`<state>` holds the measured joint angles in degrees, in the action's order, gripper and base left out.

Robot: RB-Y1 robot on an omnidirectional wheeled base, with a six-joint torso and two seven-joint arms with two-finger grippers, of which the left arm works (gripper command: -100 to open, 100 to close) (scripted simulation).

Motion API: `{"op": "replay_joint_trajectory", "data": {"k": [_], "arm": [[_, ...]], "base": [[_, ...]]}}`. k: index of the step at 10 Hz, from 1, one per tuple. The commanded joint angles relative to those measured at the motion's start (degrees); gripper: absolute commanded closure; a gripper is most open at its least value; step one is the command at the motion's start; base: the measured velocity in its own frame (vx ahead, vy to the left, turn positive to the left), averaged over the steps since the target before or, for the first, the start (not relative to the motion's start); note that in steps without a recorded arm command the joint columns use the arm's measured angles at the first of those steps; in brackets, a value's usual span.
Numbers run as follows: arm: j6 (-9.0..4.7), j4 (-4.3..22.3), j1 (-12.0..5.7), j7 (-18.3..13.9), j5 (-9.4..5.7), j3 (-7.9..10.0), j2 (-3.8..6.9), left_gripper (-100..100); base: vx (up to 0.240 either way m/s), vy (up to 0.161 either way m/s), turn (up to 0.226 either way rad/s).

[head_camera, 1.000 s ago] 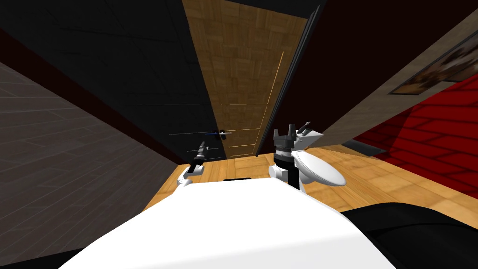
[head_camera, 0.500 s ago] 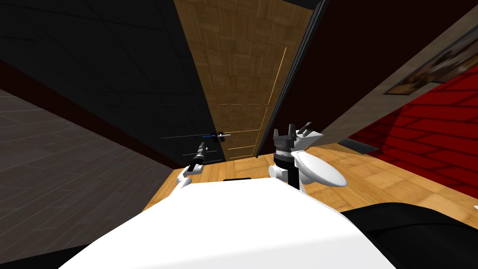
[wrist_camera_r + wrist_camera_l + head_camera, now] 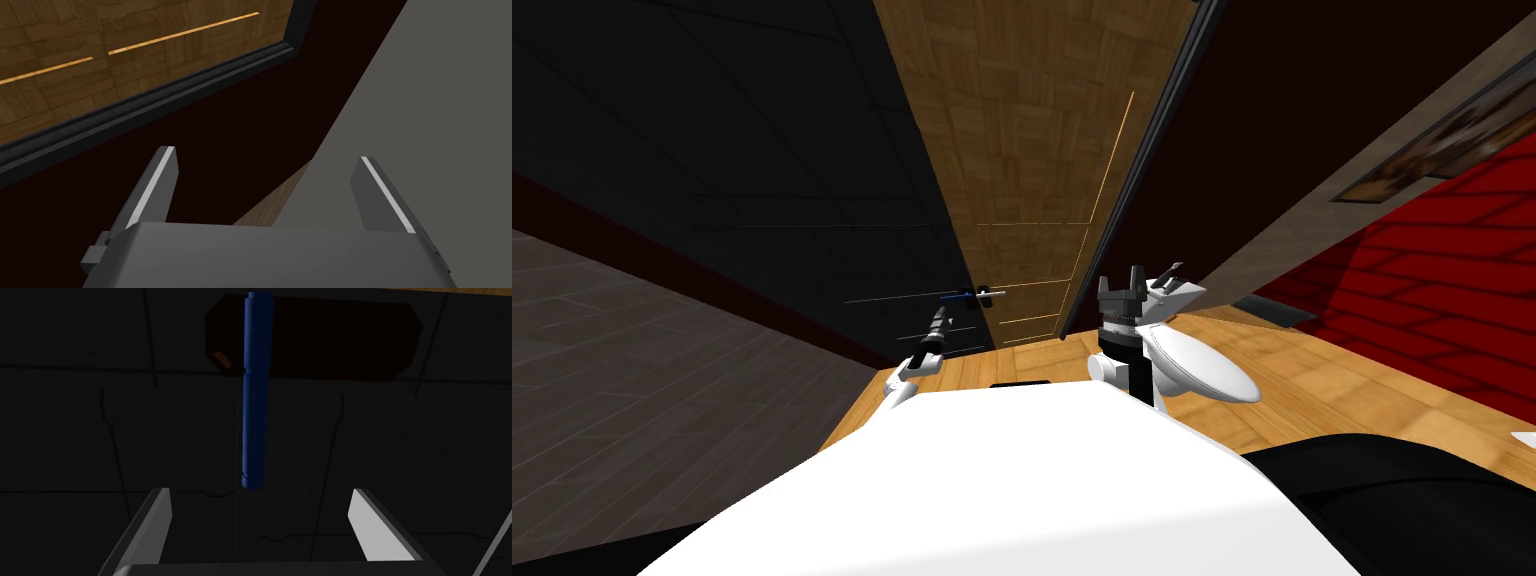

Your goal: Pull the door open

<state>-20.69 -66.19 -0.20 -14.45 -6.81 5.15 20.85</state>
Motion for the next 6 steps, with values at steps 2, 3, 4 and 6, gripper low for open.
{"op": "replay_joint_trajectory", "data": {"k": [2,3,4,6], "arm": [[-0.80,2.7,-0.14,-0.5,-0.59,1.72,1.52,-100],[-0.91,3.0,-0.03,-0.6,-0.72,2.04,1.83,-100],[-1.30,3.9,0.20,-0.9,-1.08,2.90,2.69,-100],[-1.81,4.9,0.21,-1.3,-1.44,3.56,3.42,-100]], "base": [[0.103,0.035,-0.026],[0.119,0.021,-0.046],[0.149,0.033,-0.088],[0.180,0.038,-0.080]]}}
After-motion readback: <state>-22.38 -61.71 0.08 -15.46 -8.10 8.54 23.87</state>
